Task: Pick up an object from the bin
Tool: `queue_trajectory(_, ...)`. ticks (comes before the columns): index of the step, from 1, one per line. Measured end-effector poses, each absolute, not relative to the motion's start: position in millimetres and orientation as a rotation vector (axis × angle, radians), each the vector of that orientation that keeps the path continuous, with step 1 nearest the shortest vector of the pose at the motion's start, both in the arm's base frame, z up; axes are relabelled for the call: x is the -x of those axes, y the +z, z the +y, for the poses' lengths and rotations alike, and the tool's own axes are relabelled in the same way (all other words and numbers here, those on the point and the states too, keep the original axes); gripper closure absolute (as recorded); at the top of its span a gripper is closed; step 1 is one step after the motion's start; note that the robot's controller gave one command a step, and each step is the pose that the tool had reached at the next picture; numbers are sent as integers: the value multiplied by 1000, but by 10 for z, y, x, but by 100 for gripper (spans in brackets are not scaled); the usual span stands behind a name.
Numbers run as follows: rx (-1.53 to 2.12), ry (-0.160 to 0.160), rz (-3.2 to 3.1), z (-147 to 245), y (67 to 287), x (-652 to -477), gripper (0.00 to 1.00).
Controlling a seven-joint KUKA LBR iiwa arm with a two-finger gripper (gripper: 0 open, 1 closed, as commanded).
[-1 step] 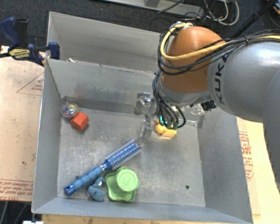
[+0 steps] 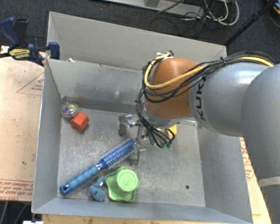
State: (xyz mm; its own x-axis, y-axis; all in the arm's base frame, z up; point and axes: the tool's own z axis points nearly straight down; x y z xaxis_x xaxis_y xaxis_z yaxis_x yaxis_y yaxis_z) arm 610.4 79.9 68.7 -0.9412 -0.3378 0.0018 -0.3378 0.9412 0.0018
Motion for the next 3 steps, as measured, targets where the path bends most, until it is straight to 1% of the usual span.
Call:
queue_trajectory(1,-830,-3,-3035,1073,1011,-6023,0)
queue_trajectory(2,-1157,0,-2924,924,1000,-6018,0)
queue_trajectory(3,-1364,-2,-2832,1004,692,-6102,0)
